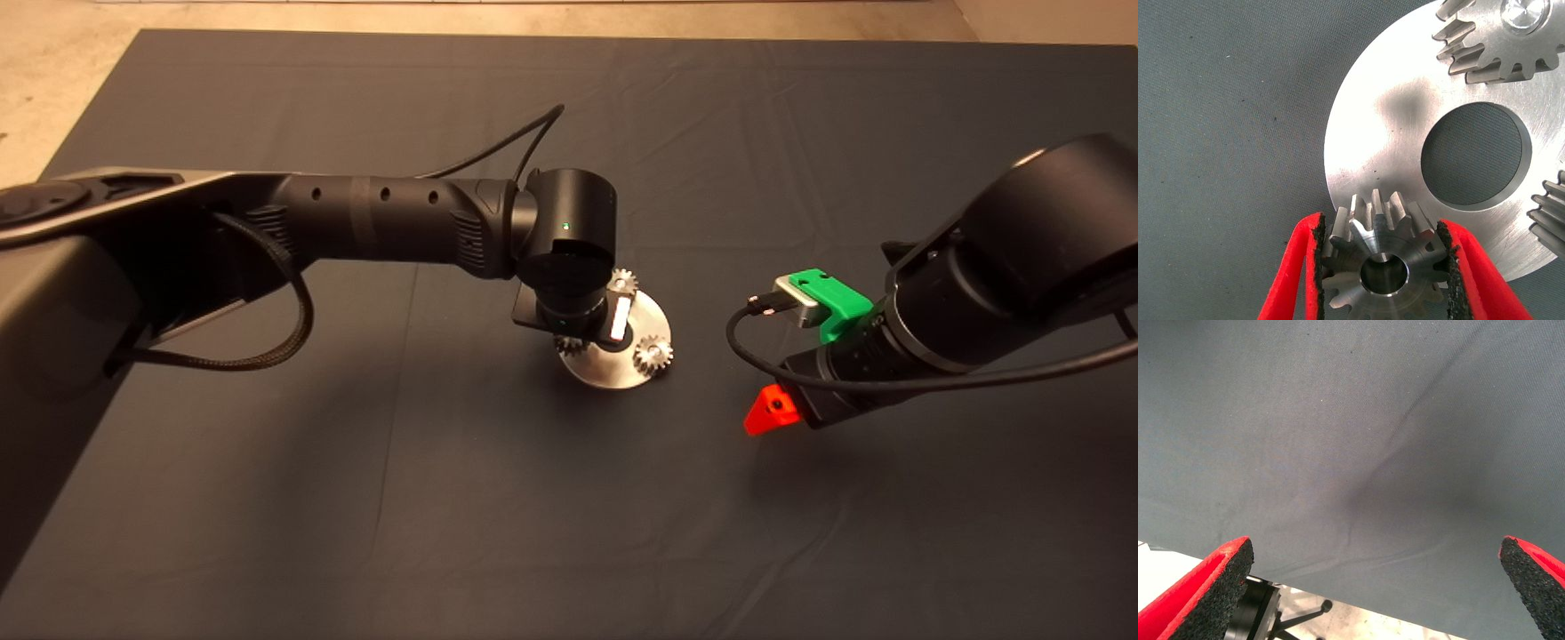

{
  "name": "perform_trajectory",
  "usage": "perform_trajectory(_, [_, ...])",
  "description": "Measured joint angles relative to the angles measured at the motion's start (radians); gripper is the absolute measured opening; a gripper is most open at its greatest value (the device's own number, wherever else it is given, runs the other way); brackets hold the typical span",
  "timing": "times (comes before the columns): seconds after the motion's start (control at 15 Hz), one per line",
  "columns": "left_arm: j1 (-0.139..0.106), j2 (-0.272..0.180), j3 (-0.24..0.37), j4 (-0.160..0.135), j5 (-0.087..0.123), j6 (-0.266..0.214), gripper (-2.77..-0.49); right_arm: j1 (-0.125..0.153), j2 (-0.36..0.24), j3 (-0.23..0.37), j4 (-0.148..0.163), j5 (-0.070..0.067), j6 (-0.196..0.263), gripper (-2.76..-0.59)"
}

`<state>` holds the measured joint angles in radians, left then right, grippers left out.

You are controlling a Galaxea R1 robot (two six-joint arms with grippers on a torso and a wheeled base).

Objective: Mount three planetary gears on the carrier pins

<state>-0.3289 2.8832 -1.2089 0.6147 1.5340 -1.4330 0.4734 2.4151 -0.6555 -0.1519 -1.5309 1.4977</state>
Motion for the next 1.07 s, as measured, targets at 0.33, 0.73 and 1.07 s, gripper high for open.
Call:
perform_trajectory(0.33, [0.005,-0.002,0.000,0.001,-0.003,0.000,-2.44,-0.001,0.000,0.000,0.000,0.000,0.000,-0.61])
perform_trajectory(0.73, [0.006,-0.003,0.000,0.002,-0.005,0.000,-2.31,-0.009,0.000,0.000,0.000,0.000,0.000,-0.61])
perform_trajectory(1.07, [0.005,-0.003,0.000,0.002,-0.007,0.000,-2.10,-0.009,0.000,0.000,0.000,0.000,0.000,-0.61])
